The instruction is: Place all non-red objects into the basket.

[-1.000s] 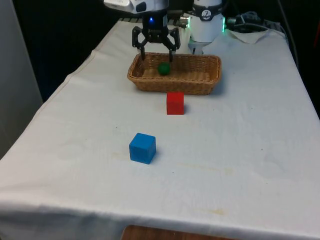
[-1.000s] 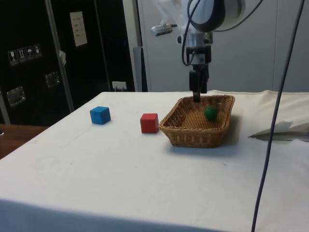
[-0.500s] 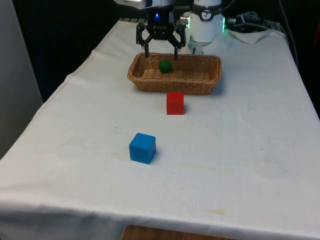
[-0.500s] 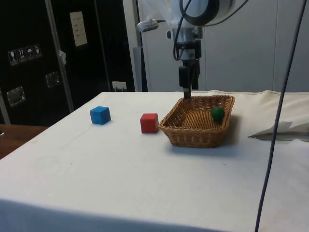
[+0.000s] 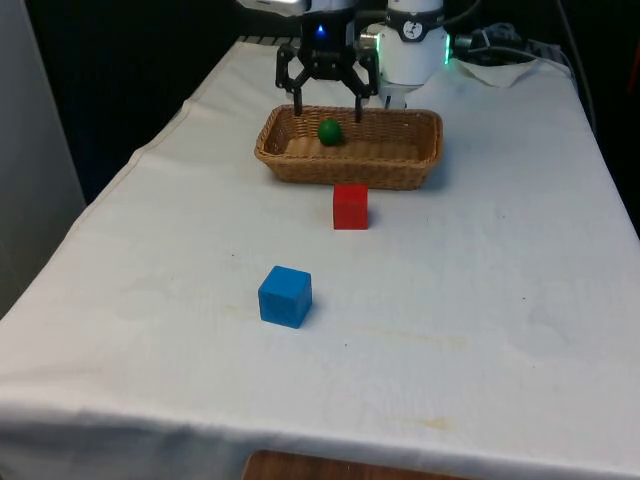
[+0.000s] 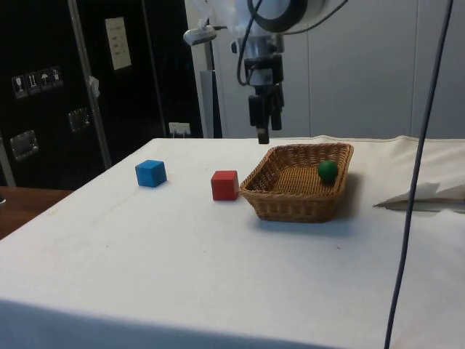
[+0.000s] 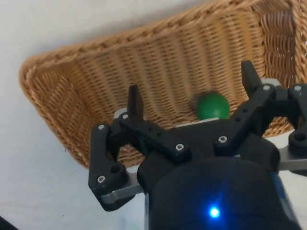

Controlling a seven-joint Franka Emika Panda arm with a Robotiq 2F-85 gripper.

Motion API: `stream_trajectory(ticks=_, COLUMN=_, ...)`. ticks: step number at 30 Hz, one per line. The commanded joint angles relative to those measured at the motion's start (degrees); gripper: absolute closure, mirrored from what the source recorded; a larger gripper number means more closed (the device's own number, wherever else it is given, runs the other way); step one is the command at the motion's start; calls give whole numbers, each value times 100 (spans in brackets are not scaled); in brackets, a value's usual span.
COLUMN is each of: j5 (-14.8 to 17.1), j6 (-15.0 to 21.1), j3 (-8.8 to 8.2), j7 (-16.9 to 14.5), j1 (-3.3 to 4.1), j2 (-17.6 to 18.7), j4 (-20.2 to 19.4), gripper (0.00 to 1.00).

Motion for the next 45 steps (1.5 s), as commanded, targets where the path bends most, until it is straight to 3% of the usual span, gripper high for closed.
stream_trajectory(ticks=1, j5=115, j6=-92, j3=40, j7=-23, j1=17, j2=74, j4=109, gripper=0)
stream_trajectory(ticks=7, j5=201, j6=-201, j3=126, j7=-11, j1=6, j2=321, j4=458, gripper=0)
stream_trajectory(ticks=15, j5=539, j6=-407, j3=235, j7=-138, j1=-11, j2=705, j4=1008, gripper=0)
stream_trajectory(ticks=16, j5=430, j6=-338, j3=195, j7=-86, j1=6, j2=653, j4=928, gripper=0)
stream_trajectory(ticks=21, j5=665, j6=-527, j3=292, j7=-143, j1=-17, j2=980, j4=1404, gripper=0)
stream_trajectory(ticks=26, j5=670, j6=-556, j3=286, j7=-97, j1=6, j2=1129, j4=1616, gripper=0)
stream_trajectory(ticks=32, j5=911, j6=-745, j3=390, j7=-155, j1=-34, j2=1495, j4=2137, gripper=0)
stream_trajectory(ticks=33, j5=940, j6=-762, j3=390, j7=-166, j1=-40, j2=1547, j4=2206, gripper=0)
stream_trajectory(ticks=34, j5=859, j6=-688, j3=344, j7=-103, j1=6, j2=1518, j4=2149, gripper=0)
stream_trajectory(ticks=35, j5=968, j6=-779, j3=390, j7=-172, j1=-40, j2=1593, j4=2275, gripper=0)
stream_trajectory(ticks=43, j5=1318, j6=-854, j3=413, j7=-269, j1=-52, j2=2057, j4=2819, gripper=0)
stream_trajectory(ticks=44, j5=1249, j6=-791, j3=350, j7=-218, j1=0, j2=2045, j4=2779, gripper=0)
stream_trajectory(ticks=45, j5=1364, j6=-848, j3=413, j7=-281, j1=-52, j2=2108, j4=2882, gripper=0)
